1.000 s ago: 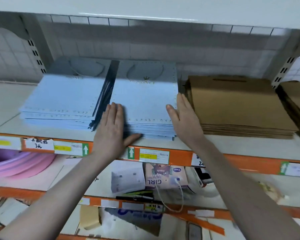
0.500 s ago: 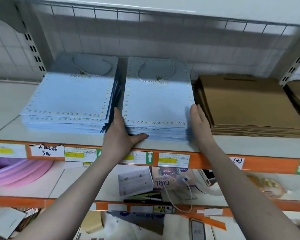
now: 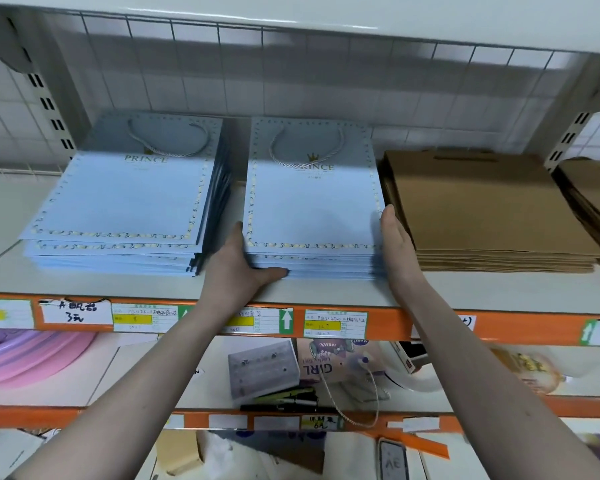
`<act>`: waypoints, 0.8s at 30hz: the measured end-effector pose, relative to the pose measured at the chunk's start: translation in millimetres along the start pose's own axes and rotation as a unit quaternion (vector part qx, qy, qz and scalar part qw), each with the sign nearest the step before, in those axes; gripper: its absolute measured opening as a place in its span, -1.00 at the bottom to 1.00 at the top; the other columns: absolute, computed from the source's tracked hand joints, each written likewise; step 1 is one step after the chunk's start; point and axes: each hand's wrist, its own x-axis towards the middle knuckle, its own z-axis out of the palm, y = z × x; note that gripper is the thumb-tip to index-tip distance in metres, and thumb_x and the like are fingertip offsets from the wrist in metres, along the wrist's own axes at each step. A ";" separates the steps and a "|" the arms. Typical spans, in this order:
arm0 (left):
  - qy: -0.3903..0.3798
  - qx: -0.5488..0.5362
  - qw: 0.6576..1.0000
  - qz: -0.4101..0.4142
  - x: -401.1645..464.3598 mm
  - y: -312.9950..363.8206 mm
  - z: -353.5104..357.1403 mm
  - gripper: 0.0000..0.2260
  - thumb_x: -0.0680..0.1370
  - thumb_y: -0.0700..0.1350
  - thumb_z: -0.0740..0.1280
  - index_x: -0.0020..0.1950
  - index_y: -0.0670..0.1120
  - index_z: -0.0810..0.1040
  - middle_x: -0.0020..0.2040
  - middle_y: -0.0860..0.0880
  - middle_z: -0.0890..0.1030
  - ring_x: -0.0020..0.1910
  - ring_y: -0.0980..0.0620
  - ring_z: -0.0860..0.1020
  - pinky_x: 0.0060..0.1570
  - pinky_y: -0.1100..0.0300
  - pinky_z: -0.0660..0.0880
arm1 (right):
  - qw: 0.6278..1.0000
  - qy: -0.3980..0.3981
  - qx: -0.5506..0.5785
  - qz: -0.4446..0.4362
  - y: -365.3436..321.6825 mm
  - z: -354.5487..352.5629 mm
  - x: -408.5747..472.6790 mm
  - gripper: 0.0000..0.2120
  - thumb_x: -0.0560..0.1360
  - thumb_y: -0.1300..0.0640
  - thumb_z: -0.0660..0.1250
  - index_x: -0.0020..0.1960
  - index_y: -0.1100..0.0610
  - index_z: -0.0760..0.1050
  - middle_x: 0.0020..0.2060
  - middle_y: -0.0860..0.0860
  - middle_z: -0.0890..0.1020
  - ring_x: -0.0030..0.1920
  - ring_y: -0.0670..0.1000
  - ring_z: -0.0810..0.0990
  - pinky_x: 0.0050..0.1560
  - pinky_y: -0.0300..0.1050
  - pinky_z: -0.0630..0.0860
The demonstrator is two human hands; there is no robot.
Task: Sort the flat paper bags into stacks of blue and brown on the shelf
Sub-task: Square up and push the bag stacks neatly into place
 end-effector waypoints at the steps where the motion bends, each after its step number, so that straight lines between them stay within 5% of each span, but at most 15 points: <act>1: 0.000 -0.002 1.000 0.005 0.6 -0.1 -0.3 -0.38 0.32 -0.09 0.56 0.29 -0.12 0.38 0.03 0.09 0.50 0.05 0.05 0.48 -0.05 0.28 0.36 | 1.000 -0.005 0.000 -0.004 0.1 -0.1 0.4 -0.40 0.60 -0.22 -0.06 0.54 0.07 0.11 0.50 -0.04 0.19 0.49 -0.04 0.14 0.48 -0.07 0.05; 4: -0.007 -0.005 1.000 0.022 1.3 -1.9 -3.3 -0.34 0.33 -0.08 0.55 0.36 -0.05 0.36 0.02 0.16 0.48 0.00 0.16 0.43 -0.05 0.31 0.34 | 0.999 -0.028 -0.003 -0.026 1.1 -1.6 1.1 -0.42 0.61 -0.20 -0.08 0.55 0.05 0.02 0.52 -0.07 0.13 0.50 -0.06 0.08 0.43 -0.16 0.00; 8: -0.026 -0.007 0.999 0.035 -0.2 -5.0 -8.9 -0.22 0.33 -0.06 0.55 0.47 0.01 0.25 0.10 0.17 0.47 0.08 0.15 0.44 0.06 0.27 0.36 | 0.986 -0.063 -0.072 -0.135 1.0 -7.7 -3.8 -0.40 0.64 -0.07 0.01 0.56 0.12 -0.14 0.49 -0.20 0.09 0.45 -0.23 0.03 0.28 -0.52 -0.04; 12: -0.039 -0.003 0.998 0.044 -0.1 -6.8 -11.2 -0.21 0.34 -0.07 0.54 0.48 0.01 0.23 0.11 0.18 0.44 0.10 0.16 0.42 0.09 0.26 0.36 | 0.954 -0.099 -0.183 -0.214 11.5 -15.3 -2.0 -0.14 0.49 -0.30 0.08 0.55 0.16 -0.18 0.54 -0.04 -0.04 0.51 -0.16 -0.12 0.50 -0.18 -0.03; 17: -0.046 0.001 0.997 0.061 2.7 -8.3 -12.0 -0.22 0.35 -0.06 0.53 0.48 0.00 0.22 0.14 0.18 0.44 0.13 0.17 0.42 0.13 0.25 0.36 | 0.920 -0.124 -0.299 -0.223 9.9 -20.7 -4.8 0.07 0.33 -0.29 0.30 0.55 0.14 -0.23 0.53 0.00 -0.23 0.48 -0.17 -0.19 0.46 -0.18 0.02; 20: -0.048 0.008 0.996 0.074 5.0 -9.4 -12.2 -0.25 0.37 -0.08 0.52 0.48 0.00 0.23 0.13 0.17 0.43 0.10 0.19 0.40 0.07 0.29 0.32 | 0.872 -0.122 -0.412 -0.232 7.4 -24.8 -4.2 0.13 0.32 -0.22 0.42 0.54 0.16 -0.25 0.52 0.07 -0.27 0.53 0.02 -0.16 0.47 -0.10 -0.02; 24: -0.047 0.010 0.996 0.081 10.3 -13.5 -10.7 -0.31 0.38 -0.06 0.50 0.45 -0.01 0.29 0.22 0.06 0.51 0.15 0.07 0.47 0.05 0.24 0.35 | 0.781 -0.115 -0.546 -0.280 -0.5 -26.2 -0.7 0.09 0.36 -0.33 0.26 0.52 0.28 -0.25 0.51 0.20 -0.25 0.52 0.10 -0.26 0.43 -0.15 -0.27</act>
